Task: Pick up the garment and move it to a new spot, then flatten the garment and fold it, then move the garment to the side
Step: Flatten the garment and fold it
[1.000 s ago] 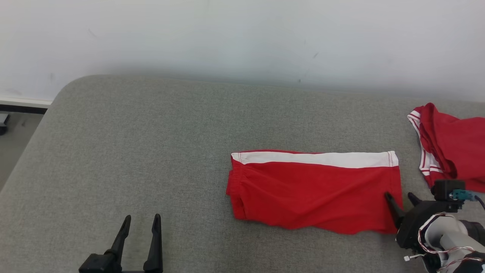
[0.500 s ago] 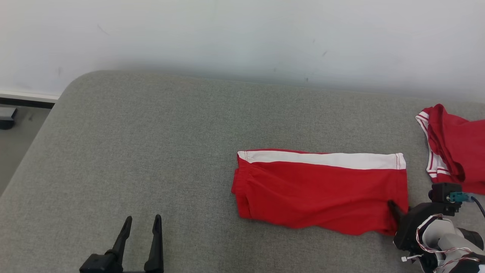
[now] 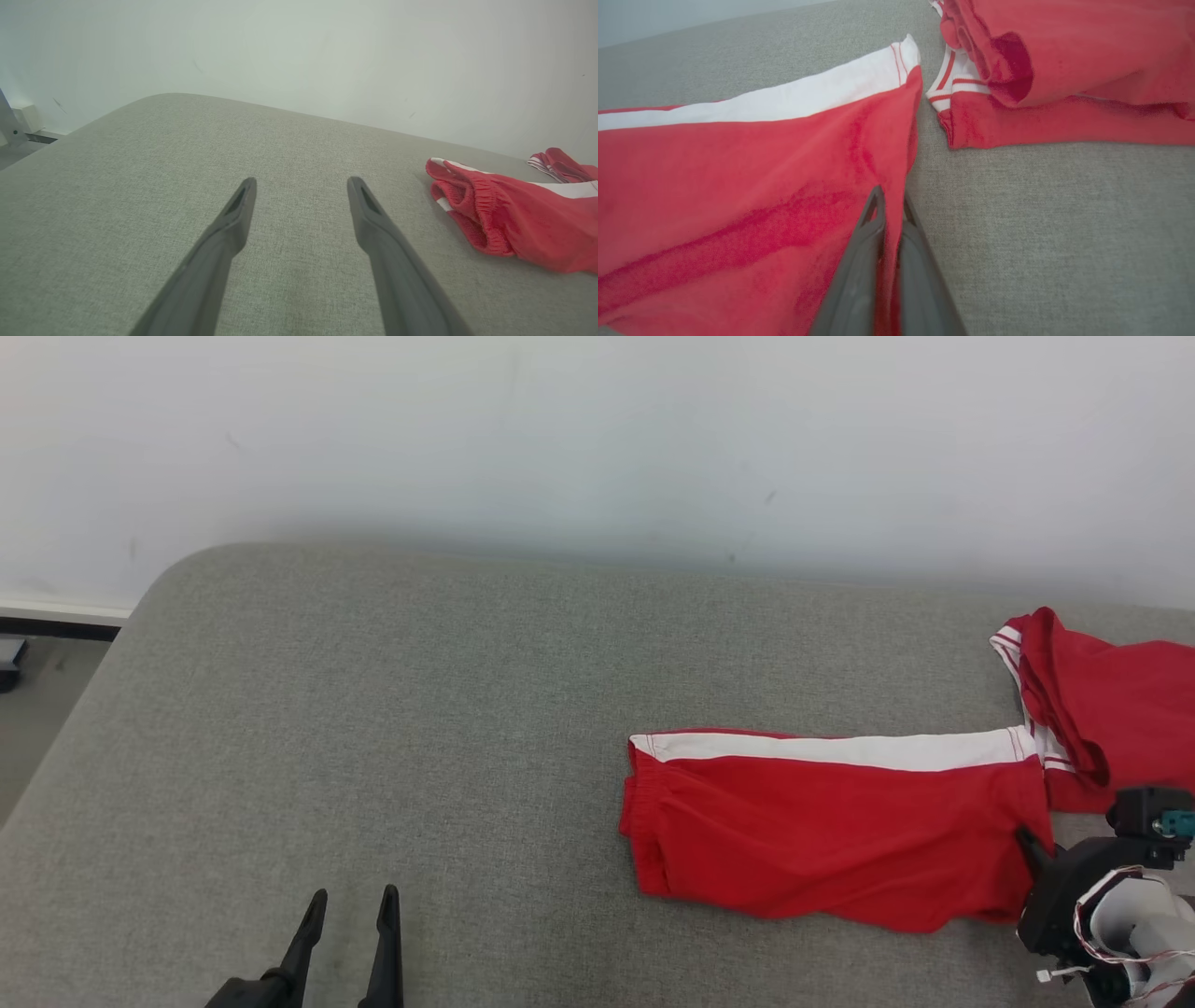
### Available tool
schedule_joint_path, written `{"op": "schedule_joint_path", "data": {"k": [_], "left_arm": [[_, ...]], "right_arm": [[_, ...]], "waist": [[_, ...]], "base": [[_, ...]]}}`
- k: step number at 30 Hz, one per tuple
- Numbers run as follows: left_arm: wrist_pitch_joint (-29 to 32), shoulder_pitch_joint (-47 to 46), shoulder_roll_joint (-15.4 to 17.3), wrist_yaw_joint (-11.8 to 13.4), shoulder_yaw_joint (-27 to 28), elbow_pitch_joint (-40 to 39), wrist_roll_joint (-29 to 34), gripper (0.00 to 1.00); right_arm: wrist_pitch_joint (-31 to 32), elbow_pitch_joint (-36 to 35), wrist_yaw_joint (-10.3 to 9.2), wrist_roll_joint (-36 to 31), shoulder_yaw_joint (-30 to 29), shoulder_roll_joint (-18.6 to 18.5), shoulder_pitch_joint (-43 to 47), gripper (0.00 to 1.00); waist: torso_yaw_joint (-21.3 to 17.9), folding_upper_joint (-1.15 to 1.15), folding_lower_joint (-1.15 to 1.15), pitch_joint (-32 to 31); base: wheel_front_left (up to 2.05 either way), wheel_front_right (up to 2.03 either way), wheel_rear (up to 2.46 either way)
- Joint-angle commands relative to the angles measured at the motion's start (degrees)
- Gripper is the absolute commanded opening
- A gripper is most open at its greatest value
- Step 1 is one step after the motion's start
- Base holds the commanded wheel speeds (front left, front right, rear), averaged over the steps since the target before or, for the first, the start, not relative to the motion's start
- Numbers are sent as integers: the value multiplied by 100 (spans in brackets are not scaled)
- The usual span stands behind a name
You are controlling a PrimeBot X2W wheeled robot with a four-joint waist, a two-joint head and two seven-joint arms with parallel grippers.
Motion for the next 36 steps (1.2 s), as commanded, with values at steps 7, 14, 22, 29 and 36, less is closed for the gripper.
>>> {"op": "schedule_joint_path", "data": {"k": [7,14,22,29,36], "left_arm": [[-14,140,-6,7,-39,10,-75,100],[-14,124,-6,7,-71,11,-108,100],[-14,-3,-6,7,-228,38,-170,100],[-14,-139,-6,7,-425,87,-215,100],[-14,-277,-6,7,-556,142,-299,100]], "right_arm": [[-161,-932,-16,6,150,-19,-30,0],[-176,-1730,-16,-65,279,167,-71,0],[-6,-2220,-16,-209,310,898,-232,0],[136,-1840,-15,-295,264,1607,-410,0],[116,-1118,-15,-488,298,2085,-533,0]], "waist": [[-148,0,0,-107],[-193,0,0,-116],[-55,0,0,-31],[196,0,0,93],[407,0,0,222]], "base": [[0,0,0],[0,0,0],[0,0,0],[0,0,0],[0,0,0]]}}
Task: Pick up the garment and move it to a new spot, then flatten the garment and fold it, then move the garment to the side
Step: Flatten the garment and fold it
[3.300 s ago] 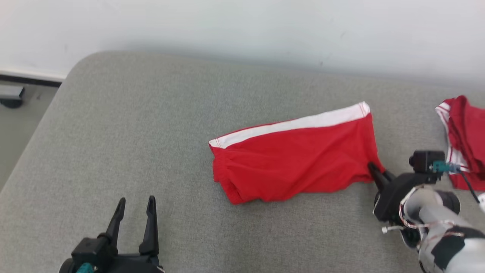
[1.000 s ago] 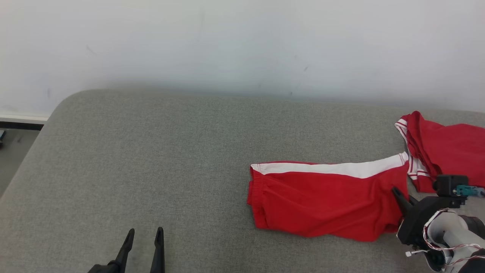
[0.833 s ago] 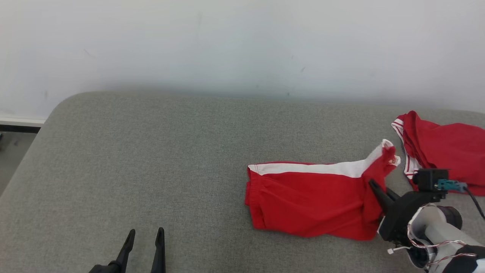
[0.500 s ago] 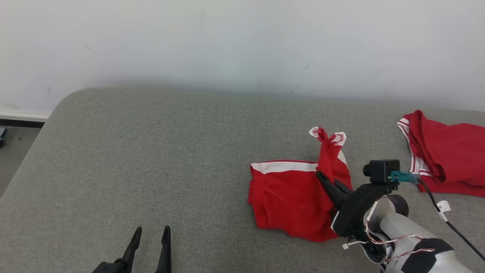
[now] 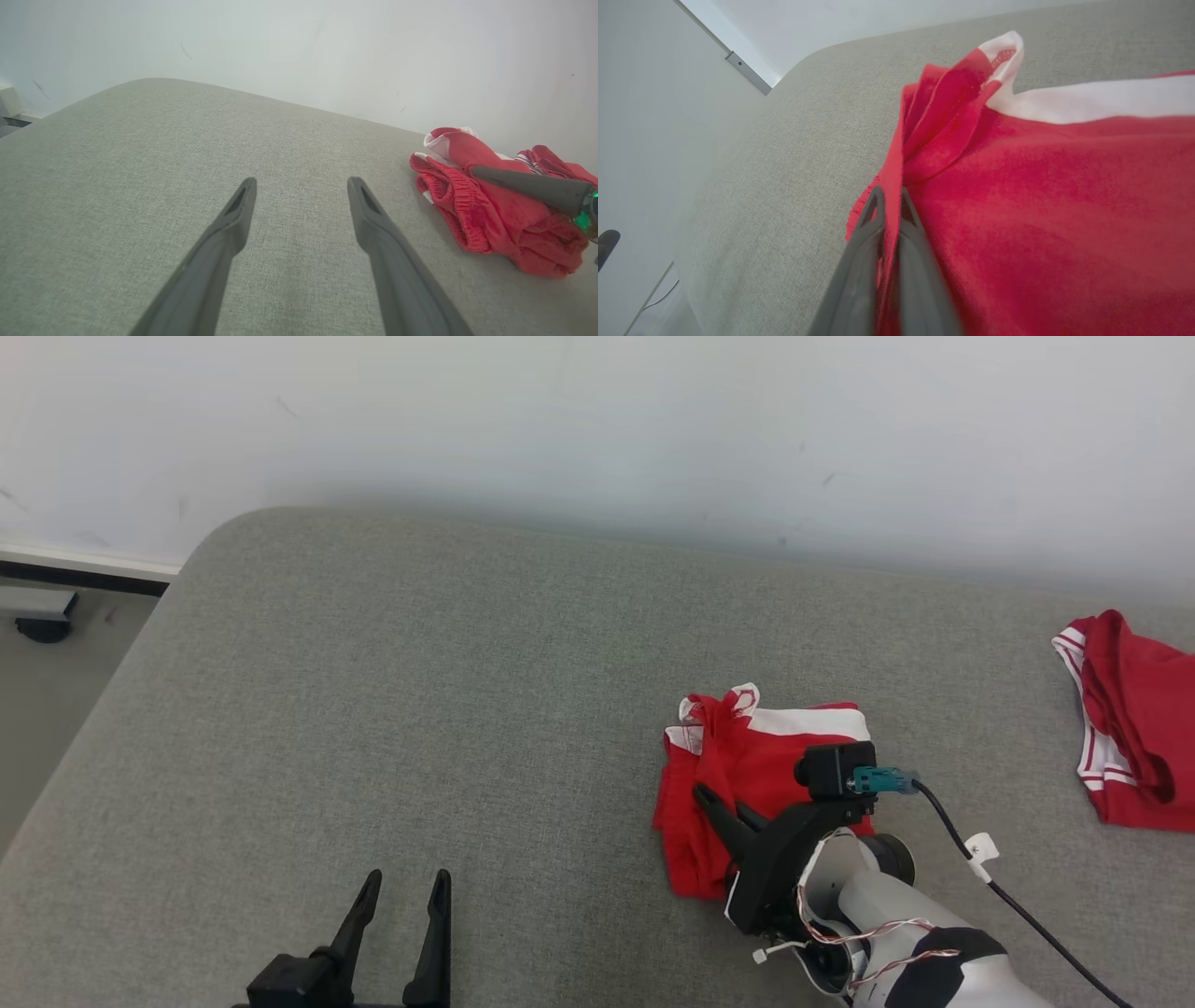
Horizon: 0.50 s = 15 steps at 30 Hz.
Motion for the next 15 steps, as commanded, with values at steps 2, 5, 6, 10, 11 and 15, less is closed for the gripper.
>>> {"op": "schedule_joint_path", "data": {"k": [2,5,6,10,11,15], "left_arm": [[-14,-67,-6,7,-11,16,-28,100],[-14,-101,-6,7,2,30,-26,100],[-14,-97,-6,8,23,34,-19,100],[-14,-9,-6,11,110,32,24,100],[-14,15,-6,12,126,31,30,100],[-14,97,-6,18,180,10,65,100]], "right_arm": [[-35,140,-14,-75,44,116,-56,0],[-126,259,-14,-84,80,217,-77,2],[-191,262,-14,-115,103,226,-89,45],[-433,201,-14,-95,118,155,-136,100],[-513,163,-14,-91,109,107,-153,100],[-851,-89,-14,-52,-17,-151,-163,100]], "waist": [[75,0,0,67],[76,0,0,67],[62,0,0,56],[-31,0,0,-11],[-54,0,0,-26],[-144,0,0,-93]], "base": [[0,0,0],[0,0,0],[0,0,0],[0,0,0],[0,0,0],[0,0,0]]}}
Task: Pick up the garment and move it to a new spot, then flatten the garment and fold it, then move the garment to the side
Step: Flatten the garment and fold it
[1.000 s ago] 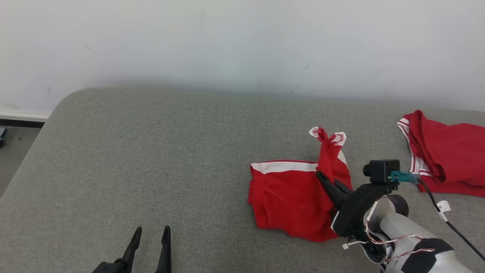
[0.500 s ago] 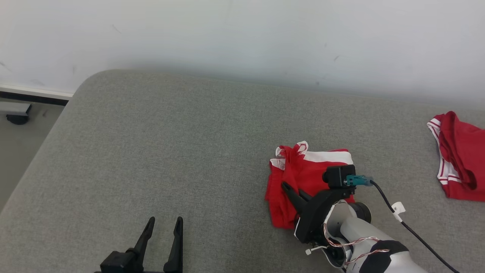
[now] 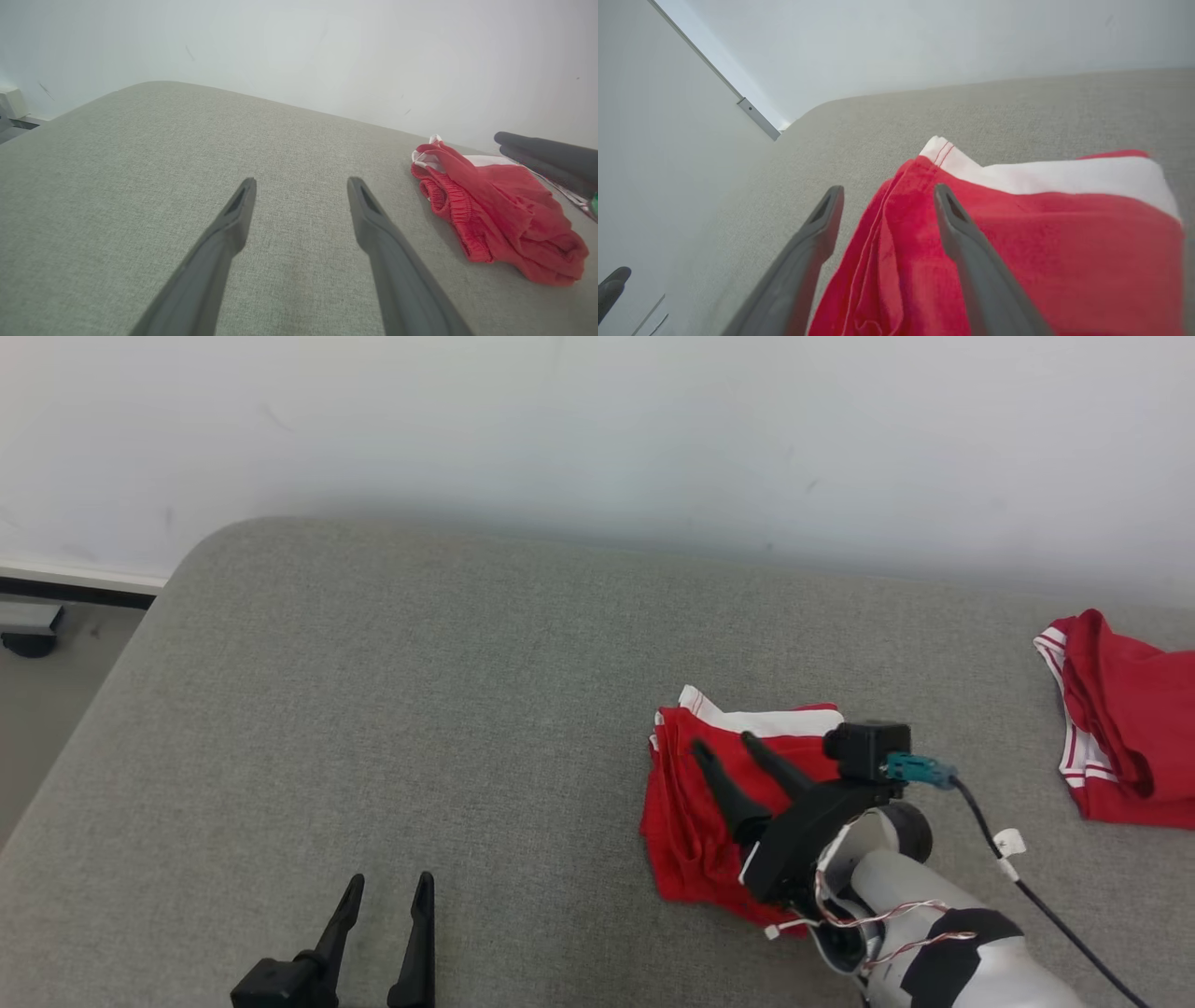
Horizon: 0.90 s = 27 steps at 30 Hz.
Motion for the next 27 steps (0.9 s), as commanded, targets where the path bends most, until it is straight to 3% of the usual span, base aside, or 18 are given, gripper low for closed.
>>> {"op": "schedule_joint_path", "data": {"k": [1,6,11,12,14,21,27], "left_arm": [[-14,105,-5,18,45,-16,54,100],[-14,135,-6,17,127,-50,82,100],[-14,206,-6,15,200,-94,117,100],[-14,211,-6,15,208,-107,138,100],[-14,216,-5,15,226,-124,164,100],[-14,186,-6,25,292,-140,219,100],[-14,76,-7,22,250,-114,207,100]], "right_arm": [[-177,-134,-14,-25,-105,-214,-34,100],[-338,-309,-14,-187,-438,-580,87,100],[-363,-640,-14,-651,-1310,-905,438,98],[-363,-703,-14,-796,-1466,-931,562,47],[-356,-835,-14,-1056,-1704,-905,815,0],[-359,-1058,-14,-1861,-2041,-584,1414,0],[-359,-824,-14,-2270,-2005,-222,1417,0]], "waist": [[-87,0,0,-70],[-170,0,0,-124],[-242,0,0,-126],[-244,0,0,-124],[-244,0,0,-118],[-187,0,0,-55],[-39,0,0,27]], "base": [[0,0,0],[0,0,0],[0,0,0],[0,0,0],[0,0,0],[0,0,0],[0,0,0]]}}
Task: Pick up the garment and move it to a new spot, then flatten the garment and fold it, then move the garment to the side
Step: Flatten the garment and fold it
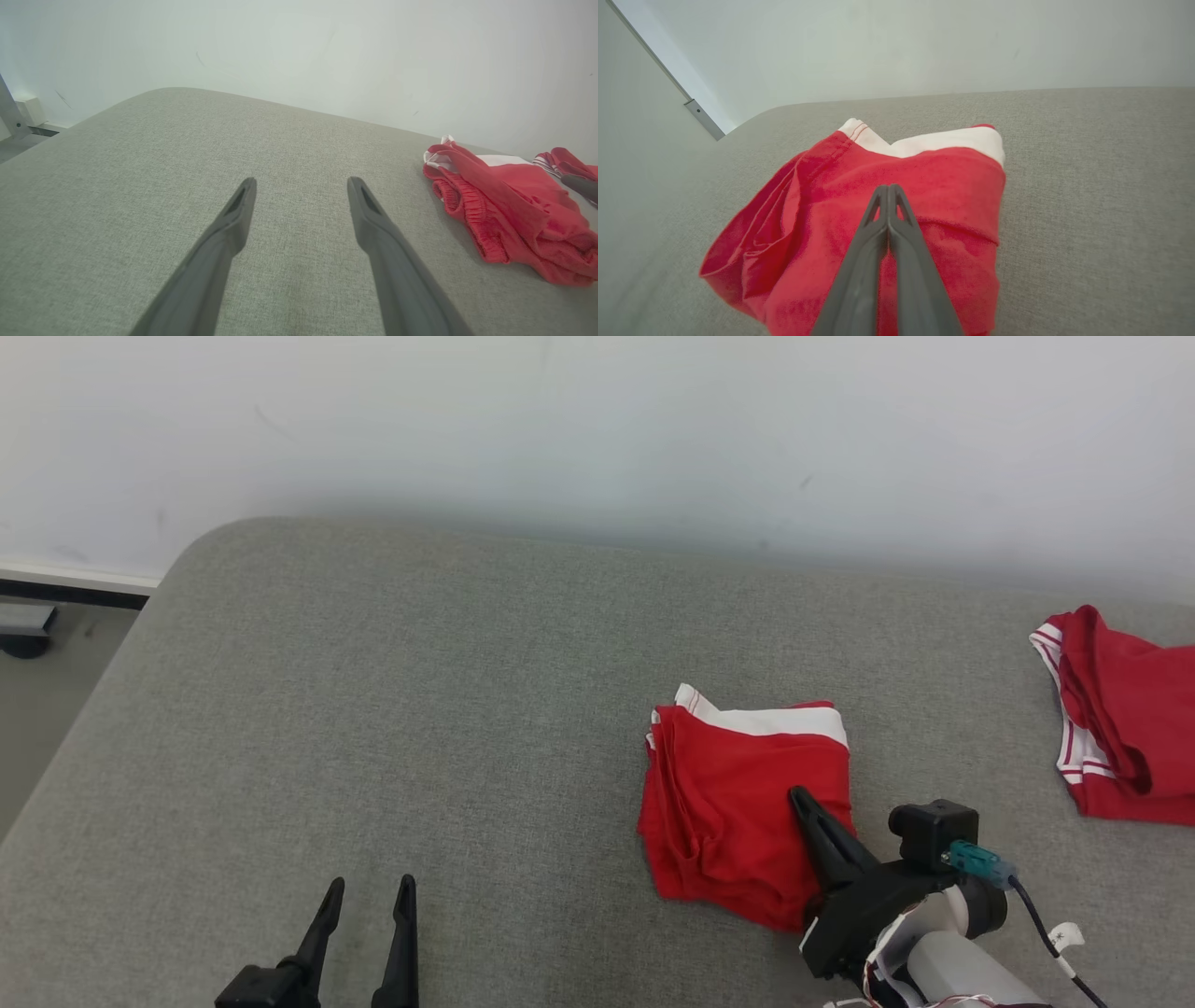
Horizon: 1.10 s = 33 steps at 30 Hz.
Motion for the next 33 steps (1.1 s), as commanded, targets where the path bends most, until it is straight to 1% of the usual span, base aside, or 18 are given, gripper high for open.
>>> {"op": "schedule_joint_path", "data": {"k": [1,6,11,15,20,25,28,33], "left_arm": [[-14,-47,-8,18,-19,9,-3,100],[-14,-76,-8,17,-39,26,-30,100],[-14,-124,-8,15,-52,55,-44,100],[-14,-136,-8,15,-60,51,-76,100],[-14,-120,-8,14,-67,56,-93,100],[-14,-108,-8,15,-70,83,-97,100],[-14,-76,-8,20,-39,79,-38,100],[-14,20,-8,25,26,62,36,100]], "right_arm": [[-4,119,-14,-102,14,79,-46,0],[-5,560,-14,-226,101,349,-181,0],[-4,848,-14,-371,237,561,-312,0],[-4,899,-14,-528,341,721,-351,0],[-4,800,-14,-681,405,927,-286,0],[-4,827,-14,-719,513,1012,-226,0],[-4,655,-14,-678,517,1041,-226,0],[-4,109,-15,-875,168,744,-112,0]], "waist": [[85,0,0,54],[214,0,0,111],[318,0,0,155],[368,0,0,187],[389,0,0,205],[375,0,0,179],[307,0,0,129],[103,0,0,-6]], "base": [[0,0,0],[0,0,0],[0,0,0],[0,0,0],[0,0,0],[0,0,0],[0,0,0],[0,0,0]]}}
